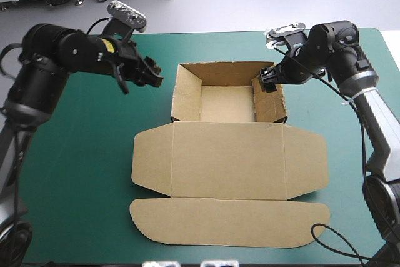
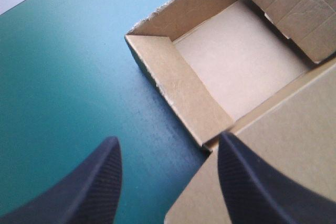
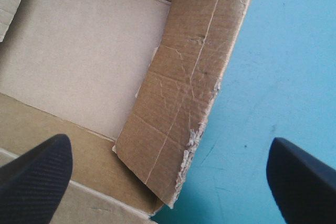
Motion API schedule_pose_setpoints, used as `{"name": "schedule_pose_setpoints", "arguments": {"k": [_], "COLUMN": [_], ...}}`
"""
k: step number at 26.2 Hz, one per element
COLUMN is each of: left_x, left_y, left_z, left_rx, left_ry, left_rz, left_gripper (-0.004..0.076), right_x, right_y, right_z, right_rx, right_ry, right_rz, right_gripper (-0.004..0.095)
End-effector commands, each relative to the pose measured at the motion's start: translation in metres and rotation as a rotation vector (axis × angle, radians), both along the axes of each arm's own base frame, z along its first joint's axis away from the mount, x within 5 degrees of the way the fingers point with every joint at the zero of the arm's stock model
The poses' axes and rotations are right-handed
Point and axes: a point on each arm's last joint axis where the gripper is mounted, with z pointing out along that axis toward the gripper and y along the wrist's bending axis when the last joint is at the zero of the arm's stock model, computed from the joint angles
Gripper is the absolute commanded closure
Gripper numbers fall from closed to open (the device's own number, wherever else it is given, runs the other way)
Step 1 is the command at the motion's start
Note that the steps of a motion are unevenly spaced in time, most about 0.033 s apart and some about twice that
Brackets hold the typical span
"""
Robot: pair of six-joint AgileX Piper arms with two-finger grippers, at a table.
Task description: Fold the box
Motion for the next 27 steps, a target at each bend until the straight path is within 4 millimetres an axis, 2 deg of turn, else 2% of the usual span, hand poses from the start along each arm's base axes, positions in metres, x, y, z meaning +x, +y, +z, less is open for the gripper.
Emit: {"name": "schedule_pose_setpoints", "arguments": {"k": [1, 5, 9, 14, 20, 21, 22, 24, 25, 26, 27], "left_x": [-0.043, -0.068, -0.092, -0.118, -0.139, -0.145, -0.148, -0.154, -0.157, -0.158, -0.158], "left_y": [0.023, 0.049, 0.060, 0.067, 0.077, 0.079, 0.080, 0.083, 0.084, 0.085, 0.085], "left_z": [0.009, -0.011, -0.037, -0.072, -0.103, -0.109, -0.111, -0.112, -0.111, -0.110, -0.110], "left_rx": [0.050, 0.202, 0.239, 0.234, 0.262, 0.262, 0.261, 0.250, 0.245, 0.243, 0.243], "left_ry": [-0.027, -0.030, 0.024, 0.117, 0.177, 0.185, 0.187, 0.182, 0.170, 0.165, 0.165], "left_rz": [0.020, 0.088, 0.087, 0.061, 0.066, 0.066, 0.070, 0.080, 0.081, 0.080, 0.080], "left_gripper": [0.0430, 0.0577, 0.0735, 0.0731, 0.0732, 0.0732, 0.0732, 0.0732, 0.0732, 0.0732, 0.0732], "right_x": [-0.009, -0.002, 0.009, 0.028, 0.049, 0.054, 0.055, 0.058, 0.059, 0.059, 0.059], "right_y": [-0.004, -0.003, 0.000, 0.004, 0.010, 0.011, 0.011, 0.012, 0.012, 0.012, 0.012], "right_z": [0.021, 0.011, -0.003, -0.034, -0.078, -0.089, -0.092, -0.100, -0.101, -0.100, -0.100], "right_rx": [0.003, -0.003, -0.011, -0.029, -0.053, -0.060, -0.060, -0.062, -0.062, -0.061, -0.061], "right_ry": [-0.070, -0.045, -0.012, 0.065, 0.168, 0.195, 0.202, 0.221, 0.220, 0.217, 0.217], "right_rz": [0.003, 0.003, 0.003, 0.004, 0.004, 0.004, 0.005, 0.005, 0.005, 0.004, 0.004], "right_gripper": [0.0001, 0.0001, 0.0004, 0.0003, 0.0017, 0.0070, 0.0107, 0.0308, 0.0510, 0.0612, 0.0791]}}
